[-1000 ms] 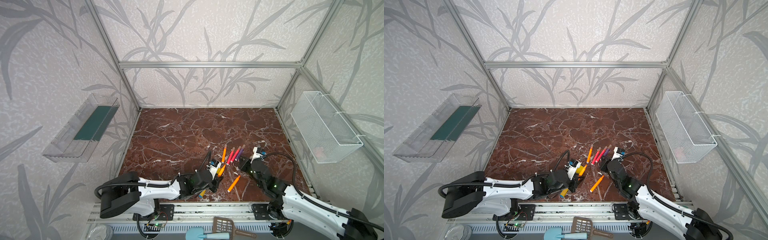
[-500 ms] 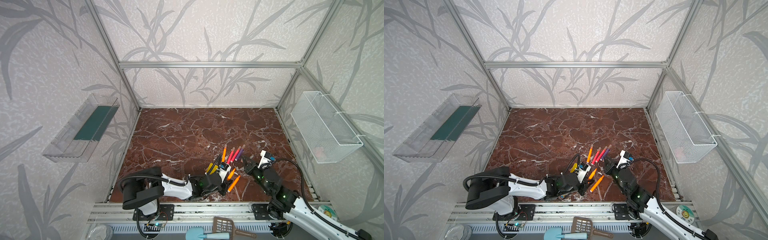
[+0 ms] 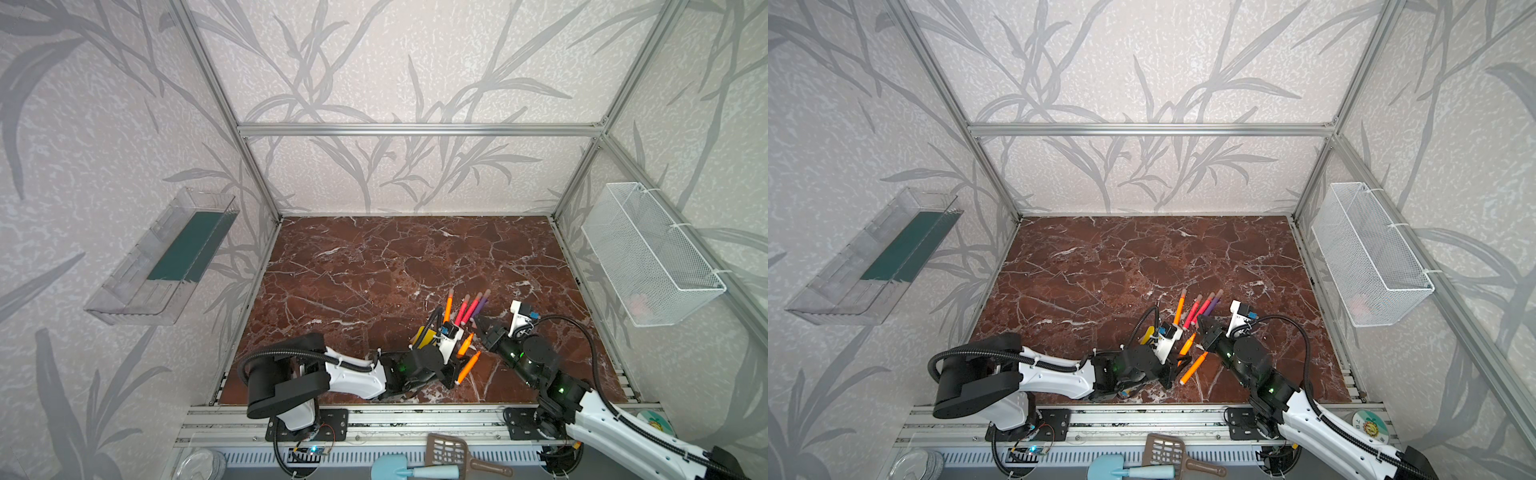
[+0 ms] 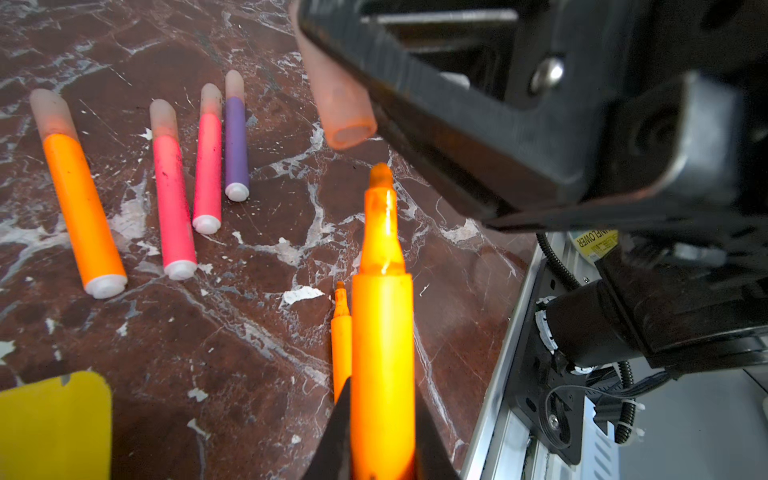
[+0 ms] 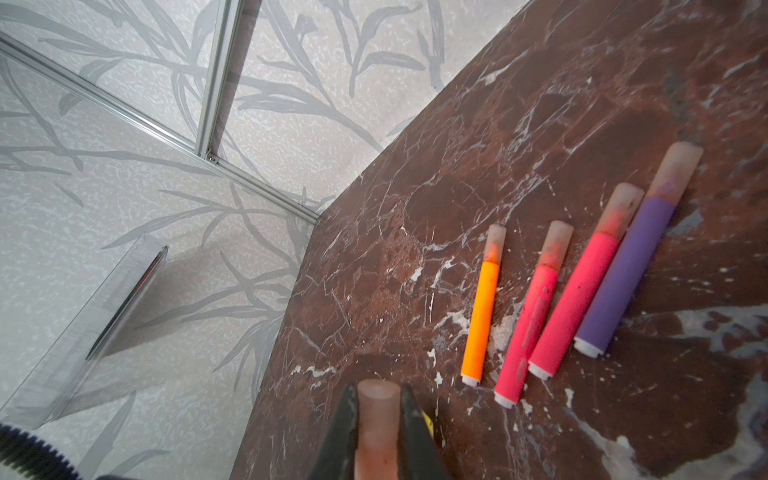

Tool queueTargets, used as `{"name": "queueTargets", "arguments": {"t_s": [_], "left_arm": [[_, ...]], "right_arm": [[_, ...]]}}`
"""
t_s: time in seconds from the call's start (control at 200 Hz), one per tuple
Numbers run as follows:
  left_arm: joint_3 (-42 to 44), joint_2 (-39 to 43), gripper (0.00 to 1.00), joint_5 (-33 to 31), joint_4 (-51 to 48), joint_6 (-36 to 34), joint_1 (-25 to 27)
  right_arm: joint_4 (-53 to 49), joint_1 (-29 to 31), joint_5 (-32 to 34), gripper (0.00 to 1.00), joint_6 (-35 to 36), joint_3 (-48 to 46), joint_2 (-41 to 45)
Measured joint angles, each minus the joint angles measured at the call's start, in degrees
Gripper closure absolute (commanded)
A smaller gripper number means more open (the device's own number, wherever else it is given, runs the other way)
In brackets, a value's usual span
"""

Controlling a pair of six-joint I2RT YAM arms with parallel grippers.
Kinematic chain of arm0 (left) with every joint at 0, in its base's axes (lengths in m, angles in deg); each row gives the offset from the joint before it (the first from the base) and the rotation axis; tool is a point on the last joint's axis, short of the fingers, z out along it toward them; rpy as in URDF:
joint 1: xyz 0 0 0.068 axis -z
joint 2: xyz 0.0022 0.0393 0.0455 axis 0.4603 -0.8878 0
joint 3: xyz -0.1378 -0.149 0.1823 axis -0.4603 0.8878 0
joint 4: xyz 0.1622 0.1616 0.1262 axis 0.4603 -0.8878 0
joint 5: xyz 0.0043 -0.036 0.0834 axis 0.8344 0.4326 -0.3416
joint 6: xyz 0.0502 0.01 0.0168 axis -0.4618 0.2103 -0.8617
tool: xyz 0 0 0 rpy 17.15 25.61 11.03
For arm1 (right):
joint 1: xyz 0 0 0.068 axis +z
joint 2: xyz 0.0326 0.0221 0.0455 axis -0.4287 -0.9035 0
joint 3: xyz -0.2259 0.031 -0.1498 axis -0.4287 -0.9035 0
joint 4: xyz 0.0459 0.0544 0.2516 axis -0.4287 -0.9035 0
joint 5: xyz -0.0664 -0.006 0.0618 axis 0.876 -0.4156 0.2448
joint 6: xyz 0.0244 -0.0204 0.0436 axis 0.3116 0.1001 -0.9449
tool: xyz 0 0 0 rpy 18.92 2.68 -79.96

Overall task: Insert the pens into the pen caps
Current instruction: 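Carry the cap toward the orange marker tip held by the left gripper, then press the pale pink cap down onto the orange marker tip with the right gripper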

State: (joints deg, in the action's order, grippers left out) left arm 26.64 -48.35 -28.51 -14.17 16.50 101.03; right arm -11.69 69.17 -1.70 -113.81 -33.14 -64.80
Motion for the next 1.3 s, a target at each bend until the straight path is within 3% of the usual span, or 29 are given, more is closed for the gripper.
{"name": "queueTargets", "arguments": {"t_s": [0.6, 1.3], "left_arm": [[0.0, 0.0, 1.0, -2.7, -0.6, -0.1, 0.0], [0.0, 0.7, 1.0, -3.5, -1.8, -0.5, 0.0]], "right_arm": [[2.9, 0.0, -4.3, 1.0, -2.1, -1.2, 3.9], [5.4, 0.5, -3.3, 1.0, -2.6, -1.7, 1.7]]}}
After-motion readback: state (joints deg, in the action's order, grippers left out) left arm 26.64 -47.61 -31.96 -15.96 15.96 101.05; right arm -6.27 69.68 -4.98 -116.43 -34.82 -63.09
